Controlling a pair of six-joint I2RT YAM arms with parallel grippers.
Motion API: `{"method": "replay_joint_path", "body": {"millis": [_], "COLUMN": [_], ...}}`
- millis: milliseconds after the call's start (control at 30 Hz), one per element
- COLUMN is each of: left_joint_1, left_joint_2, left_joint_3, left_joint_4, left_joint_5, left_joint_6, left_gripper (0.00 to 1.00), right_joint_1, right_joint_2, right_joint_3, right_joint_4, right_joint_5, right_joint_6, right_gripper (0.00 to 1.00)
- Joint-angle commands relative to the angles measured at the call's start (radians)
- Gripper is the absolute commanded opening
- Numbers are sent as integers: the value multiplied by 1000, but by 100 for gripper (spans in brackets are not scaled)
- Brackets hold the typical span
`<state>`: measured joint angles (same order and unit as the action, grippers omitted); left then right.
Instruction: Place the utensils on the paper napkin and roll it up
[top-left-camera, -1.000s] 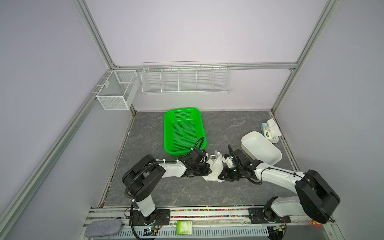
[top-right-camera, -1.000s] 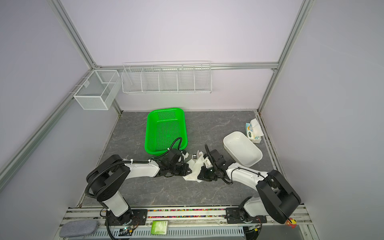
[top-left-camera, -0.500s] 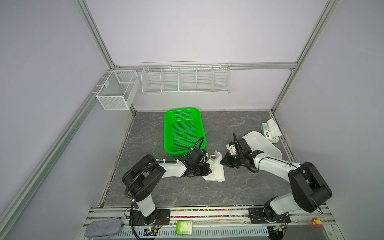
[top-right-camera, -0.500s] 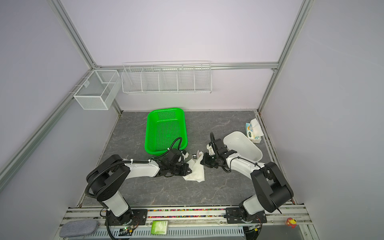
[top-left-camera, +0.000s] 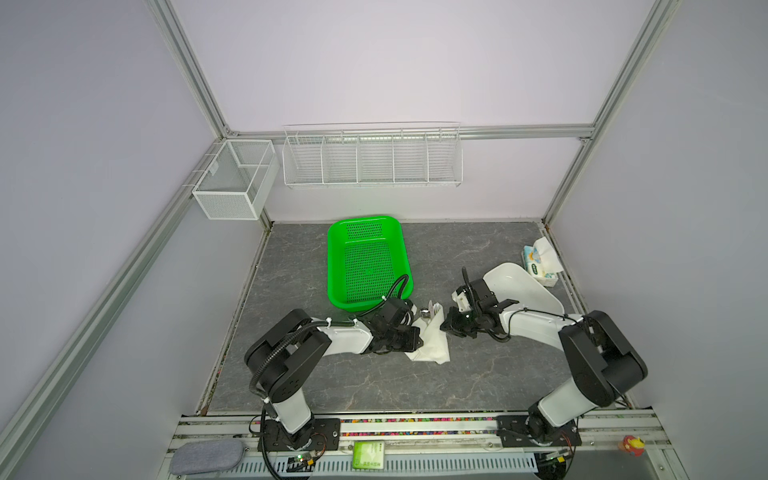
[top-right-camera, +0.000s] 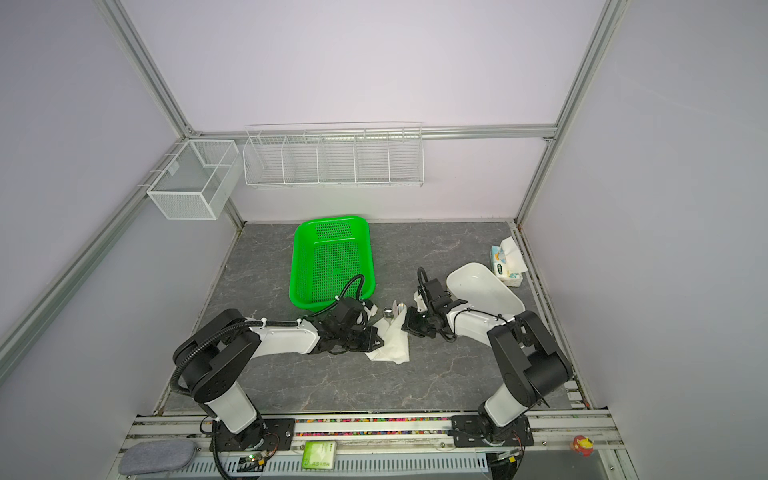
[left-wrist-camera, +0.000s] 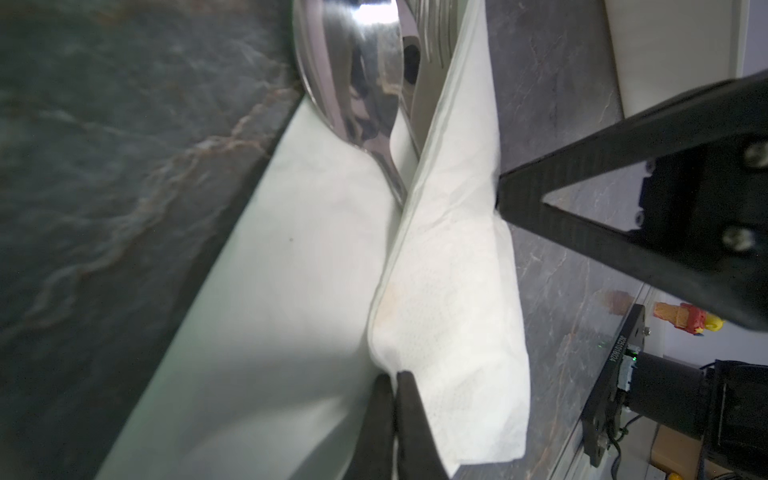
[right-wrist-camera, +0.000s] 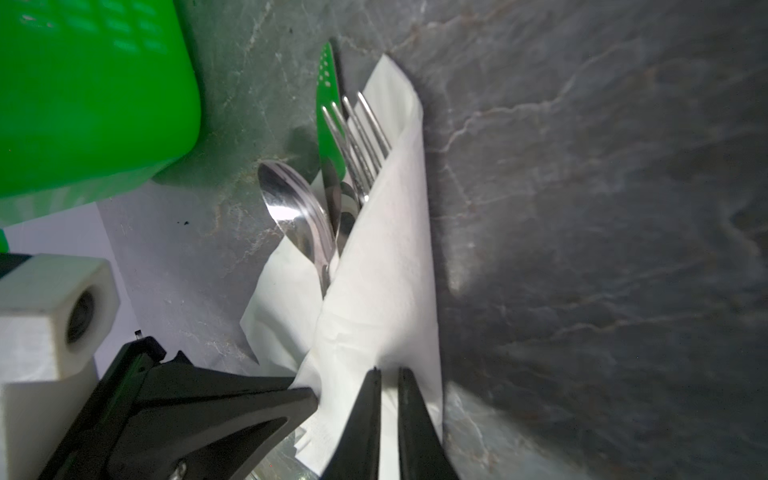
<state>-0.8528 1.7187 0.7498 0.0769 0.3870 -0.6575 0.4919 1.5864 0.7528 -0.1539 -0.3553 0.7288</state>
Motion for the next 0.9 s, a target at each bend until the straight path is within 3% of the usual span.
{"method": "replay_joint_path", "body": {"millis": [0, 700, 867], "left_joint_1": [3, 4, 3], "left_joint_2": [20, 16, 11], "left_joint_3": [21, 19, 15], "left_joint_4": [-22, -20, -22], "left_joint_5": [-2, -3, -6], "left_joint_6": [10, 13, 14], "left_gripper": [0, 0, 0], "right_joint_1": [-14, -68, -69], "right_joint_2": [-39, 189, 148], "right_joint_3": [40, 184, 180], "right_joint_4": [-29, 8, -19], "right_joint_5": [10, -13, -11], "right_joint_6": [-22, -22, -36], "right_gripper": [14, 13, 13]}}
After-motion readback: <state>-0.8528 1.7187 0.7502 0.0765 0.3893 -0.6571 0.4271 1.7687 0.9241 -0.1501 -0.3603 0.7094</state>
